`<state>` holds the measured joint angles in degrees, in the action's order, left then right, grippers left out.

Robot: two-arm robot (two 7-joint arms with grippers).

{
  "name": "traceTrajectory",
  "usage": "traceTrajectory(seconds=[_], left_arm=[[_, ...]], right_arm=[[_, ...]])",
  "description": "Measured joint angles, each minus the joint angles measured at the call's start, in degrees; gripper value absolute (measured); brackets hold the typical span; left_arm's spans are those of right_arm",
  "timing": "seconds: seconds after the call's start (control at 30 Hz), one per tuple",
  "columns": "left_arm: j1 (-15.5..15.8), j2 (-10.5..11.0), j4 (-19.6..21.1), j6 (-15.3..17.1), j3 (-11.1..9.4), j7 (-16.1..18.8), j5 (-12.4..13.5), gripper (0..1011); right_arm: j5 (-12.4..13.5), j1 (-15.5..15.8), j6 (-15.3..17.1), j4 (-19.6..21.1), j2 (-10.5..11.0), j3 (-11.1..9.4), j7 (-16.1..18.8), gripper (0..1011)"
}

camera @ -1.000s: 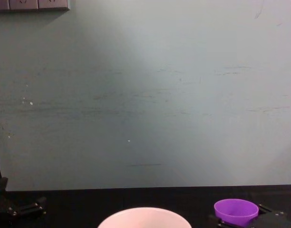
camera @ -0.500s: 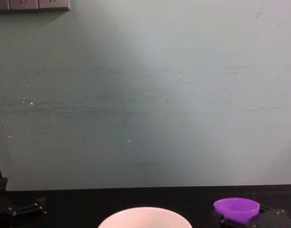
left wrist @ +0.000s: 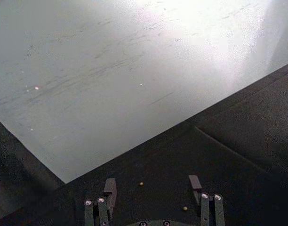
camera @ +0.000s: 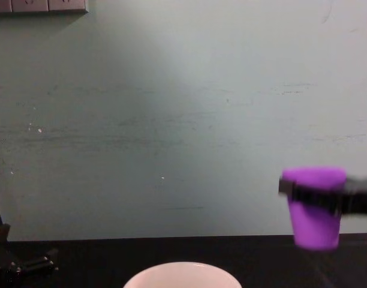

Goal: Pick up the cup and pour the mung beans from the cup into the bowl.

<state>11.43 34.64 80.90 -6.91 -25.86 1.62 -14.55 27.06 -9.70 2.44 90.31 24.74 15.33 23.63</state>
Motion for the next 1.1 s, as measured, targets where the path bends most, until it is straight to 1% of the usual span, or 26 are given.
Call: traceTrajectory(seconds=[0.03,0.07,0.17,0.2,0.33,0.63,0.77,1.1], left_arm=[[0.0,0.0,0.0,0.0,0.0,0.0,0.0,1000],[0.0,0.0,0.0,0.0,0.0,0.0,0.0,1000],[0.0,0.0,0.0,0.0,0.0,0.0,0.0,1000],[0.0,0.0,0.0,0.0,0.0,0.0,0.0,1000],[0.0,0.0,0.0,0.0,0.0,0.0,0.0,1000],[0.0,0.0,0.0,0.0,0.0,0.0,0.0,1000],[0.0,0.0,0.0,0.0,0.0,0.0,0.0,1000],[0.0,0.0,0.0,0.0,0.0,0.0,0.0,1000]], right_arm=[[0.26,0.18,0.59,1.3,0.39,-0.34,-0.22,746],[0.7,0.48,1.55,3.52,1.06,-0.91,-0.73,746],[1.15,0.79,2.8,6.15,1.91,-1.52,-1.55,746],[1.35,0.9,3.55,7.7,2.4,-1.85,-2.05,746],[1.78,0.87,5.12,10.77,3.61,-2.48,-3.19,746],[2.09,0.89,5.66,13.71,5.01,-3.12,-4.18,746],[1.54,1.93,4.25,14.71,5.79,-3.27,-4.13,746],[1.49,1.8,4.28,14.69,5.73,-3.29,-4.09,746]])
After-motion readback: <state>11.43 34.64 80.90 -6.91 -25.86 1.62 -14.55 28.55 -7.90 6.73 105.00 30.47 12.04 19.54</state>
